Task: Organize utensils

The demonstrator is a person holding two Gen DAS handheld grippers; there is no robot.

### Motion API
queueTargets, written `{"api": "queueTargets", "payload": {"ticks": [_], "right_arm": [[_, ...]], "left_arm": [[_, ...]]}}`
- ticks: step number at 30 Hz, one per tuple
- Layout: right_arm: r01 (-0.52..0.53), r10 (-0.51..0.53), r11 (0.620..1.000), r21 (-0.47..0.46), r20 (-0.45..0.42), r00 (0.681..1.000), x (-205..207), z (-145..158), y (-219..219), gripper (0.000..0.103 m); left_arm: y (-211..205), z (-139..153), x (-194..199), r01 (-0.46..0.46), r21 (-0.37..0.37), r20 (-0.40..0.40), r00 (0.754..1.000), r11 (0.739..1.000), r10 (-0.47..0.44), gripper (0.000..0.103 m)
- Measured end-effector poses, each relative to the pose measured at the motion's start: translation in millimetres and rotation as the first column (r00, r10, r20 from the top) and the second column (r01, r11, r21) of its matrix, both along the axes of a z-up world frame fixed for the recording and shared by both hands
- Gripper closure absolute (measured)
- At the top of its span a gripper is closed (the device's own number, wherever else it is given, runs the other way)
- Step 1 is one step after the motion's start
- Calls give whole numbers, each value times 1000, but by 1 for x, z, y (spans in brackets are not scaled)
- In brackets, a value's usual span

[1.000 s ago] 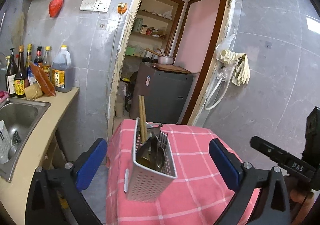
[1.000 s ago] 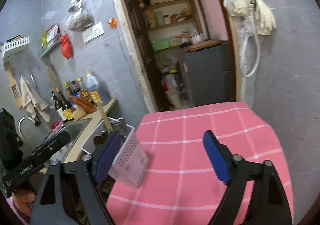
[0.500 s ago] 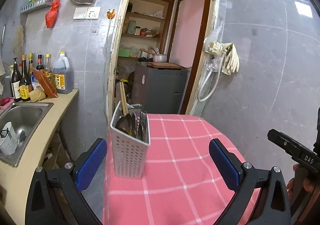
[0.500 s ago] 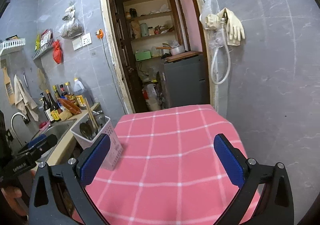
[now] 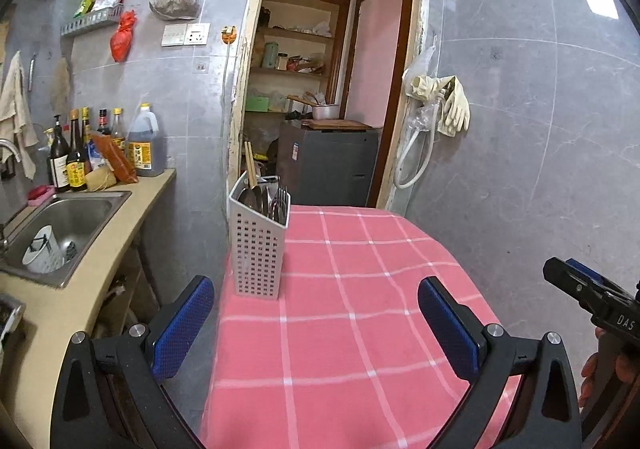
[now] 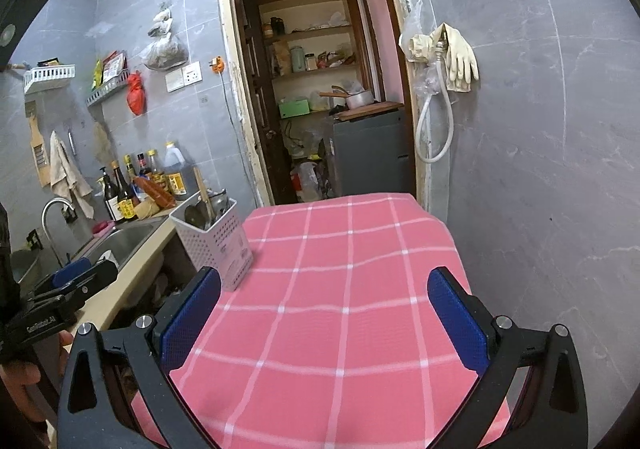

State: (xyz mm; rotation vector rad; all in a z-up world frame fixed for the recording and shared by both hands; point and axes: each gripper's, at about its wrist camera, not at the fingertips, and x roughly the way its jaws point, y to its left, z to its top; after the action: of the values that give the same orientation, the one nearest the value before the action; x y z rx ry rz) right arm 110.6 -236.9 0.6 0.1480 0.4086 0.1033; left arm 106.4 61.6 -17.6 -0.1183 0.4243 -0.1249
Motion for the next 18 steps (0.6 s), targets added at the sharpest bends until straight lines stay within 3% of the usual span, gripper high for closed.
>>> {"api": "queueTargets", "payload": {"ticks": [9, 18], "right_arm": [[21, -20, 1000, -22, 37, 999, -40, -6, -2, 1], [0, 2, 999, -50, 44, 999, -53, -2, 3, 1]], "left_arm": [[-4, -3, -37, -42, -1, 53, 998, 999, 42, 0], [-9, -5, -52, -45, -2, 80, 996, 999, 45, 0]]}}
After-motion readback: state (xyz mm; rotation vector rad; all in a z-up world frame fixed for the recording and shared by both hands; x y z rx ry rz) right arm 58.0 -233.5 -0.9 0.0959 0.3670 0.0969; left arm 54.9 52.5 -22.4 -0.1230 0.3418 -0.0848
